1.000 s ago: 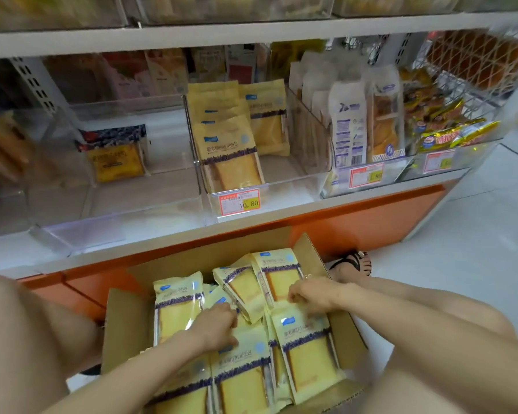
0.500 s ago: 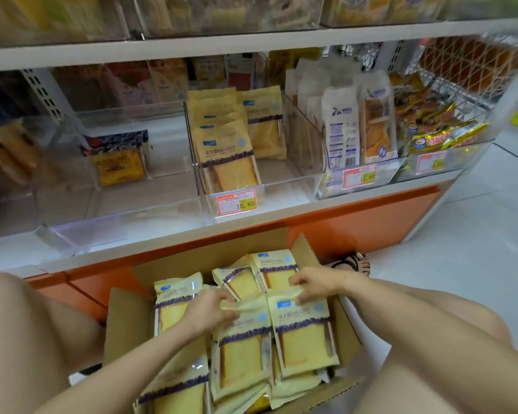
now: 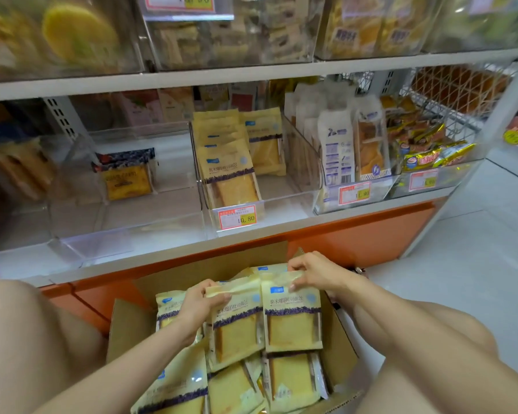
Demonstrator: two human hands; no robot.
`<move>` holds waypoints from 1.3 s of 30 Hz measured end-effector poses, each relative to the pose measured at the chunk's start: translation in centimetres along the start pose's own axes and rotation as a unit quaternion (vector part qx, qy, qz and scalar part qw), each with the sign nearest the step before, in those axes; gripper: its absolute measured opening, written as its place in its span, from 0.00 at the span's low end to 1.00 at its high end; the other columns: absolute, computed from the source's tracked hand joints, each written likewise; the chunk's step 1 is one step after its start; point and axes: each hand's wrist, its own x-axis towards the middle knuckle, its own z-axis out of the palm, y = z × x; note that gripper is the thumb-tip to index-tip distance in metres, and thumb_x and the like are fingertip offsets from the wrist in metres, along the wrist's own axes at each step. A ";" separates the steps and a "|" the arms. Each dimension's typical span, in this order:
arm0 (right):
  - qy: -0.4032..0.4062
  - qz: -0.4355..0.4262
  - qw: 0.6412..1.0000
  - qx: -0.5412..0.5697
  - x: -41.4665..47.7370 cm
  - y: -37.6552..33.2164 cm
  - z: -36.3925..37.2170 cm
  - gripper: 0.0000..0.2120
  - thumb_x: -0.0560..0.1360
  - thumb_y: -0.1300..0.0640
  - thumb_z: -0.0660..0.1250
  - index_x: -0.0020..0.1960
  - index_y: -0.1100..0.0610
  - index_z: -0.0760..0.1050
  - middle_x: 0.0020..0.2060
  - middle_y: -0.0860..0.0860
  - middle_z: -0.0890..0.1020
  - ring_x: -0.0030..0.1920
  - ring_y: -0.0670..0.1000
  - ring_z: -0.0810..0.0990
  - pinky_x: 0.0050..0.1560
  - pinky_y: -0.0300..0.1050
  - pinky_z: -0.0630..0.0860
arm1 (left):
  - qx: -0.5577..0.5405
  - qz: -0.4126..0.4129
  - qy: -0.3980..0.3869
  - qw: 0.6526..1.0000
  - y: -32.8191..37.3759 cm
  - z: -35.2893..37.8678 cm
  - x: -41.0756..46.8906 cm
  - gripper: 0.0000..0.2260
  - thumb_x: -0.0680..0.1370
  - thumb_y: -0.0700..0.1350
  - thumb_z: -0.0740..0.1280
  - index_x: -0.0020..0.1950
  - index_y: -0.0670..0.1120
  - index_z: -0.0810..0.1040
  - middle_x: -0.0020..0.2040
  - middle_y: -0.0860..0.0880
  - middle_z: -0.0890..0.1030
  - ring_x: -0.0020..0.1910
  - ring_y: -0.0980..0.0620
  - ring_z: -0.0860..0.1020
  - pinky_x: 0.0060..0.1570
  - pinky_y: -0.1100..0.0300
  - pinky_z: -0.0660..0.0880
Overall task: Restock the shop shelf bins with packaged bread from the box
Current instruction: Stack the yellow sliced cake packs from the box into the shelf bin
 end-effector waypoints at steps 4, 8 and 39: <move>0.059 -0.034 0.995 0.073 -1.8 -2.3 -3.0 0.10 0.68 0.57 0.75 0.35 0.49 0.75 0.36 0.47 0.80 0.38 0.43 0.76 0.38 0.37 0.70 | 0.016 0.078 0.009 0.997 3.8 -1.3 -1.0 0.06 0.72 0.38 0.72 0.44 0.41 0.75 0.41 0.43 0.80 0.36 0.49 0.78 0.30 0.63 0.74; 0.137 -0.056 0.975 0.168 -3.9 -4.5 -6.6 0.09 0.69 0.61 0.75 0.35 0.54 0.75 0.35 0.47 0.80 0.36 0.41 0.78 0.37 0.31 0.71 | 0.007 0.140 0.006 0.990 8.8 -2.6 -2.2 0.06 0.72 0.36 0.71 0.45 0.41 0.75 0.39 0.44 0.80 0.35 0.52 0.78 0.28 0.66 0.74; 0.469 -0.031 0.882 0.035 4.4 -12.3 -19.0 0.05 0.72 0.57 0.71 0.41 0.56 0.76 0.37 0.52 0.79 0.43 0.53 0.76 0.41 0.48 0.72 | 0.110 0.262 0.052 0.957 23.1 -2.9 6.0 0.17 0.74 0.39 0.70 0.62 0.39 0.73 0.52 0.46 0.78 0.52 0.48 0.77 0.50 0.57 0.74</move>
